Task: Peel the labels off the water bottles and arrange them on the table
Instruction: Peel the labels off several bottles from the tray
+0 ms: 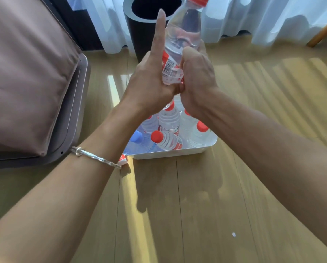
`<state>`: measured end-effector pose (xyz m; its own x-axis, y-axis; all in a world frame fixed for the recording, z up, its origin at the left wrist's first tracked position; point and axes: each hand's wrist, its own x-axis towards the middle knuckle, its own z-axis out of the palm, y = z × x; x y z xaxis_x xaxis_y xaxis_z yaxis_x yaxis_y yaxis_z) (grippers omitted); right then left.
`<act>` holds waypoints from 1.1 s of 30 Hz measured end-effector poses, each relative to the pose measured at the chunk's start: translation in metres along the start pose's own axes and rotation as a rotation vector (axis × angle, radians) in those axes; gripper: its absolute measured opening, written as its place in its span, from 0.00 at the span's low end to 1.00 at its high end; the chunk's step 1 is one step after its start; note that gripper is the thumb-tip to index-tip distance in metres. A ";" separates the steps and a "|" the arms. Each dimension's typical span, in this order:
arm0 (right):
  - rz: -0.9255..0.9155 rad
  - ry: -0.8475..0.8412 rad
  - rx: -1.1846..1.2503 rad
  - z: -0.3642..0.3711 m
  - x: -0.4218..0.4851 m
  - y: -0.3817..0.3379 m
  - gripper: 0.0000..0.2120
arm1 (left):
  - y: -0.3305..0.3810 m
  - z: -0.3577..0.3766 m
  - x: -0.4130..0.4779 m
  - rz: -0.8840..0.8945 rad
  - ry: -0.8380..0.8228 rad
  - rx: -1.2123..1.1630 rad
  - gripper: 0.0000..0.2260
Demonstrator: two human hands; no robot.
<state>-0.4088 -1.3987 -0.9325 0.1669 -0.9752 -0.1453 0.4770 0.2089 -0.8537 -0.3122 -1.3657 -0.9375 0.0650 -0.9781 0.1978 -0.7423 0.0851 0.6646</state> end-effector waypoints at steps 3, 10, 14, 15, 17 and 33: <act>-0.017 0.040 0.048 -0.002 0.001 0.004 0.19 | -0.001 0.002 0.002 0.059 0.021 -0.007 0.51; -0.033 -0.295 -0.384 -0.026 0.006 0.004 0.15 | -0.012 -0.023 0.014 -0.199 -0.376 -0.614 0.33; -0.094 -0.398 -0.414 -0.020 0.005 0.006 0.16 | -0.008 -0.021 0.009 -0.205 -0.138 -0.665 0.24; -0.095 -0.384 -0.413 -0.018 0.005 0.009 0.16 | -0.004 -0.019 0.008 -0.207 -0.046 -0.666 0.19; -0.085 -0.340 -0.483 -0.016 0.005 0.013 0.16 | -0.003 -0.016 0.009 -0.211 0.094 -0.698 0.14; 0.123 -0.310 -0.242 -0.042 0.016 0.004 0.23 | -0.009 -0.052 0.010 -0.215 -0.298 -1.273 0.25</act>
<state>-0.4401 -1.4161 -0.9592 0.4799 -0.8680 -0.1275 0.2270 0.2633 -0.9376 -0.2705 -1.3669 -0.9043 -0.1677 -0.9845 -0.0517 0.4144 -0.1180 0.9024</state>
